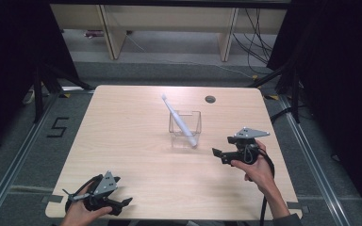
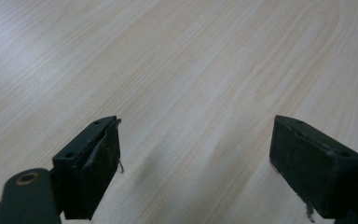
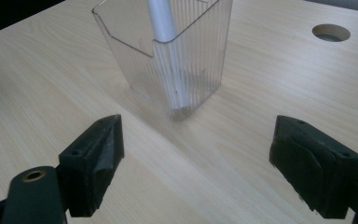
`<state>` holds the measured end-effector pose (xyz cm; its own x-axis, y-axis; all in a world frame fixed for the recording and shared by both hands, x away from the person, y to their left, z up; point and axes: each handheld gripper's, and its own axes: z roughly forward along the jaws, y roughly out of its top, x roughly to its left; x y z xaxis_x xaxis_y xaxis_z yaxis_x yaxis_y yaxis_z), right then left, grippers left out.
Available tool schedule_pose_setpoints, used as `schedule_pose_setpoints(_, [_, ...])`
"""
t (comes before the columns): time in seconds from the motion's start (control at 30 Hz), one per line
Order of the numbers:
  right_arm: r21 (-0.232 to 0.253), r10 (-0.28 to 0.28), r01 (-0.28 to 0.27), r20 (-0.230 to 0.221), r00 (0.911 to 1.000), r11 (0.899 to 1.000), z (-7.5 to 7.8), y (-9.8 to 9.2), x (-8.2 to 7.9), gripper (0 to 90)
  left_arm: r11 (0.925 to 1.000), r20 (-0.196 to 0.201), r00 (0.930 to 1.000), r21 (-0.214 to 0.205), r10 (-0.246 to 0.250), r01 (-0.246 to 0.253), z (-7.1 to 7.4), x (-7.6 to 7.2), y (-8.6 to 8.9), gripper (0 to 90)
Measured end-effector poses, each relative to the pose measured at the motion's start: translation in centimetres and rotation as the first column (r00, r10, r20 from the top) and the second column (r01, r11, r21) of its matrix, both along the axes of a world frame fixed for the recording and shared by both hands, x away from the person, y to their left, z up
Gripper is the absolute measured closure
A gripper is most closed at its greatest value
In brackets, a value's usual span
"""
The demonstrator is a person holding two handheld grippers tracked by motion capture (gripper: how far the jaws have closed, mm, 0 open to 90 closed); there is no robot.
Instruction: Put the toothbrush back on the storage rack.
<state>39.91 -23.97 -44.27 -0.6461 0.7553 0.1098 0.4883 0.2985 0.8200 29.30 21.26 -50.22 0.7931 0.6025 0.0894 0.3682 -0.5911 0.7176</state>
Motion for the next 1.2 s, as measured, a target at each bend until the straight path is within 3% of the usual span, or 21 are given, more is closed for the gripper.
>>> schedule_pose_setpoints(0.03, [-0.017,0.011,-0.011,0.009,0.9999,1.000,-0.1,-0.2,0.0,17.9,1.0000,0.001,1.0000,0.000,0.001,-0.001,0.0,0.0,0.0,15.8])
schedule_pose_setpoints(0.07, [0.007,0.001,-0.001,-0.021,0.9998,1.000,-0.2,0.0,-0.3,17.9,1.0000,0.002,1.0000,0.001,0.004,-0.004,0.0,-0.1,0.0,15.8])
schedule_pose_setpoints(0.13, [-0.022,0.010,-0.010,0.006,0.9999,1.000,-0.5,-0.1,-0.4,17.8,1.0000,0.006,1.0000,0.002,-0.002,0.002,0.1,0.0,0.1,15.8])
schedule_pose_setpoints(0.17, [-0.013,-0.001,0.001,-0.012,0.9999,1.000,-0.6,0.0,-0.6,17.8,1.0000,0.007,1.0000,0.001,-0.001,0.001,0.1,-0.1,0.1,15.8])
schedule_pose_setpoints(0.2, [-0.036,0.012,-0.012,0.002,0.9999,0.999,-0.6,0.0,-0.6,17.7,1.0000,0.006,1.0000,-0.001,0.003,-0.003,0.1,-0.1,0.1,15.8])
schedule_pose_setpoints(0.3, [-0.012,0.001,-0.001,-0.036,0.9994,1.000,-1.0,0.4,-1.2,17.7,1.0000,0.000,1.0000,-0.005,0.006,-0.006,0.0,-0.1,0.1,15.8])
schedule_pose_setpoints(0.37, [-0.026,0.016,-0.017,-0.035,0.9993,1.000,-1.2,0.4,-1.4,17.4,1.0000,0.009,0.9999,0.003,-0.007,0.007,0.1,0.0,0.1,15.8])
schedule_pose_setpoints(0.4, [-0.042,0.013,-0.013,-0.012,0.9998,0.999,-1.3,0.3,-1.4,17.2,1.0000,0.008,1.0000,0.004,-0.003,0.003,0.0,-0.1,0.1,15.8])
schedule_pose_setpoints(0.47, [-0.015,0.006,-0.006,-0.042,0.9991,1.000,-1.6,0.5,-1.8,17.2,1.0000,0.005,1.0000,-0.001,-0.004,0.004,0.0,-0.1,0.1,15.8])
schedule_pose_setpoints(0.5, [-0.040,0.023,-0.024,-0.027,0.9994,0.999,-1.6,0.3,-1.7,17.2,1.0000,0.008,1.0000,0.001,-0.002,0.002,0.0,0.0,0.1,15.8])
schedule_pose_setpoints(0.53, [-0.027,0.000,-0.001,-0.045,0.9990,1.000,-1.7,0.4,-2.0,17.2,1.0000,0.009,1.0000,0.001,-0.002,0.002,0.1,0.0,0.1,15.8])
schedule_pose_setpoints(0.57, [-0.049,0.027,-0.028,-0.020,0.9994,0.998,-1.7,0.1,-1.9,17.2,1.0000,0.007,1.0000,-0.001,-0.001,0.001,0.1,-0.1,0.1,15.8])
schedule_pose_setpoints(0.7, [-0.028,0.000,-0.001,-0.065,0.9979,1.000,-2.2,0.1,-2.6,17.2,1.0000,0.005,1.0000,0.003,0.003,-0.003,0.0,-0.1,0.0,15.8])
schedule_pose_setpoints(0.83, [-0.058,0.015,-0.017,-0.037,0.9992,0.998,-2.8,-0.1,-2.8,17.1,1.0000,0.005,1.0000,0.000,-0.004,0.004,0.1,-0.1,-0.1,15.8])
schedule_pose_setpoints(0.87, [-0.069,0.012,-0.015,-0.057,0.9983,0.998,-2.8,-0.1,-3.0,17.1,1.0000,0.005,1.0000,-0.002,-0.002,0.002,0.1,-0.1,-0.1,15.8])
schedule_pose_setpoints(0.9, [-0.041,-0.006,0.003,-0.078,0.9969,0.999,-2.9,0.1,-3.3,17.1,1.0000,0.006,1.0000,0.000,-0.003,0.003,0.0,0.0,-0.1,15.8])
schedule_pose_setpoints(0.97, [-0.061,0.025,-0.027,-0.043,0.9988,0.998,-3.1,-0.2,-3.2,17.1,1.0000,0.005,1.0000,0.003,-0.004,0.004,0.0,0.0,0.0,15.8])
schedule_pose_setpoints(1.0, [-0.044,0.010,-0.013,-0.069,0.9976,0.999,-3.2,-0.1,-3.4,17.1,1.0000,0.007,1.0000,0.002,-0.005,0.005,0.0,0.0,0.0,15.8])
schedule_pose_setpoints(1.07, [-0.062,0.012,-0.015,-0.047,0.9988,0.998,-3.3,-0.2,-3.5,17.1,1.0000,0.005,1.0000,0.003,-0.002,0.002,0.0,-0.1,-0.1,15.8])
schedule_pose_setpoints(1.1, [-0.050,0.009,-0.013,-0.077,0.9970,0.999,-3.3,-0.1,-3.8,17.1,1.0000,0.002,1.0000,-0.002,-0.006,0.006,0.0,-0.1,-0.1,15.8])
schedule_pose_setpoints(1.2, [-0.070,0.008,-0.012,-0.052,0.9986,0.997,-3.4,-0.4,-4.0,17.1,1.0000,0.001,1.0000,-0.001,-0.007,0.007,0.0,-0.1,-0.1,15.8])
